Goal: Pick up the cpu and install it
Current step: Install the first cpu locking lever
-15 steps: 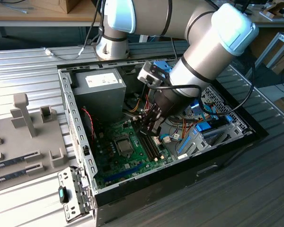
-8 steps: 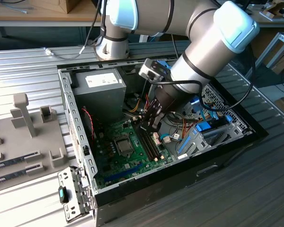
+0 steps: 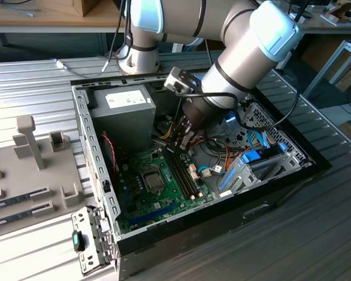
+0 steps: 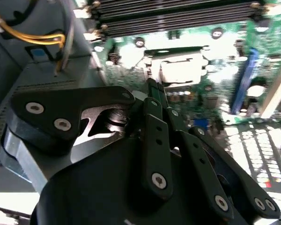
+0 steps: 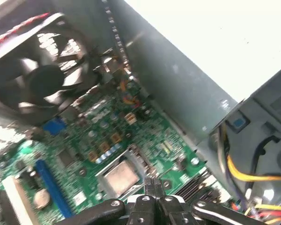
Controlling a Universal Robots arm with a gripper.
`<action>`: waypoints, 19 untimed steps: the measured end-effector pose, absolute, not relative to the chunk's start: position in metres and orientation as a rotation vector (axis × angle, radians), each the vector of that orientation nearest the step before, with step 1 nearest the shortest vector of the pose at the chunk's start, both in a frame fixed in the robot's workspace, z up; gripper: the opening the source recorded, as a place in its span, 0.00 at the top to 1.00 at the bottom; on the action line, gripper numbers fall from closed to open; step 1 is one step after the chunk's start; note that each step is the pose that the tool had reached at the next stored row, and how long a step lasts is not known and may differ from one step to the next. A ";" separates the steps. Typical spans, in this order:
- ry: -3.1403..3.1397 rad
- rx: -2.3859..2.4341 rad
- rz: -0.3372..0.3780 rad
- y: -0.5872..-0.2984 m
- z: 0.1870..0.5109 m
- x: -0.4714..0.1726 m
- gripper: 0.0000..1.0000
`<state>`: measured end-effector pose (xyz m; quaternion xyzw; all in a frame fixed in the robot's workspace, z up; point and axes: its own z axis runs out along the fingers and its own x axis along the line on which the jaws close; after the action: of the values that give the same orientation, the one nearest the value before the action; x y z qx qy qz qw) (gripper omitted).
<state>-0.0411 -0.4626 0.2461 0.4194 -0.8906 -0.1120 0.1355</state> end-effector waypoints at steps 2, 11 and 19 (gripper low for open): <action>-2.579 1.215 -0.324 -0.456 0.243 -0.041 0.89; -2.576 1.217 -0.346 -0.455 0.240 -0.022 0.89; -2.584 1.248 -0.459 -0.447 0.236 -0.027 0.89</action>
<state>-0.0270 -0.4472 0.2361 0.4265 -0.8830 -0.1567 0.1178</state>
